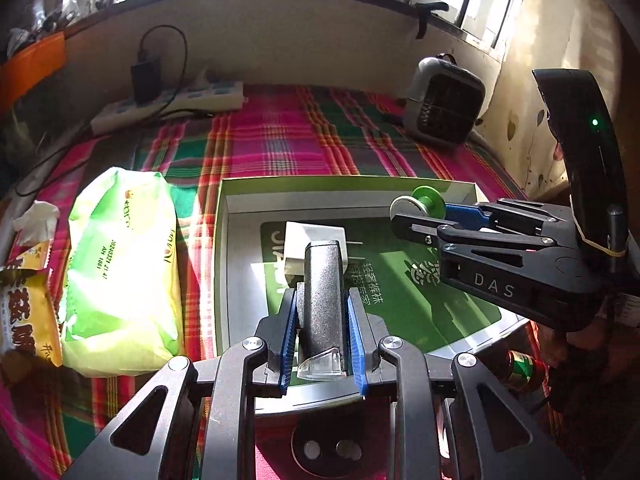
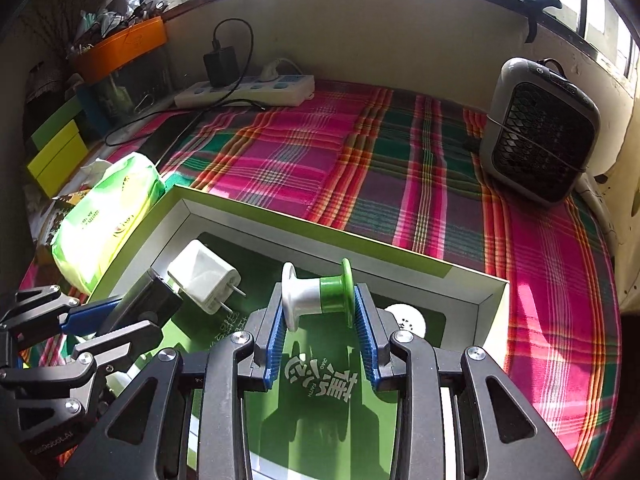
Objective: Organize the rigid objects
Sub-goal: 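Carry the spool in the right tool and flashlight in the left tool into the box, then open the right tool to release the spool while the left tool releases the flashlight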
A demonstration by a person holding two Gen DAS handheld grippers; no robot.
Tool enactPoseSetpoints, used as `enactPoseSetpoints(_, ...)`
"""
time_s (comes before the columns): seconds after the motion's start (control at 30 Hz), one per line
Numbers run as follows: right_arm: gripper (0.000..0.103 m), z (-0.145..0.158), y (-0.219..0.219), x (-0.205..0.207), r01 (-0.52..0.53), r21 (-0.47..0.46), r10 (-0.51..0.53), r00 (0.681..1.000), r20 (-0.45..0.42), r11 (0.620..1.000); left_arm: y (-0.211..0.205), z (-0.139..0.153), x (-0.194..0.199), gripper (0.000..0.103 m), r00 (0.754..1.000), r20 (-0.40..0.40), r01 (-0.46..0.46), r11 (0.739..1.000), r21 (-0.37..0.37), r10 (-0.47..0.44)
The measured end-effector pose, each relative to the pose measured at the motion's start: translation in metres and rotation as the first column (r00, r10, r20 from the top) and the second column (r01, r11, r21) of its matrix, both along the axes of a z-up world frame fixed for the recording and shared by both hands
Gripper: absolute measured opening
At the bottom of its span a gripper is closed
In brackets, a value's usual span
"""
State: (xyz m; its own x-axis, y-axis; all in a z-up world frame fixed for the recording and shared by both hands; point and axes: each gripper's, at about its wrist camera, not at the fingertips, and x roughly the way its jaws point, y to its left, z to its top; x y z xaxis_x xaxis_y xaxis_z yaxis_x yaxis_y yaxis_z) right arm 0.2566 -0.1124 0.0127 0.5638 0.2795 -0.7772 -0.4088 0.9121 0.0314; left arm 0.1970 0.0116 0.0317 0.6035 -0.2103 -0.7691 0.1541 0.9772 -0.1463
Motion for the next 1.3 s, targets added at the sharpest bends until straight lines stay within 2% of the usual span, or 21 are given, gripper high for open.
enactPoseSetpoints(0.33,0.034,-0.006,0.009,0.006,-0.023,-0.022,0.023,1.0,-0.015,0.999,0.0,-0.011,0.007,0.022,1.0,-0.021,-0.012,1.0,0.015,0.012)
enactPoseSetpoints(1.2,0.034,-0.011,0.015,0.011,-0.027,-0.064,0.025,0.999,-0.031,0.998,-0.002,-0.015,0.011,0.024,1.0,-0.01,-0.018,0.998,0.052,0.018)
enactPoseSetpoints(1.3,0.037,-0.011,0.014,0.011,-0.021,-0.06,0.019,0.999,-0.032,0.998,-0.002,-0.015,0.011,0.025,1.0,-0.011,-0.016,0.999,0.052,0.017)
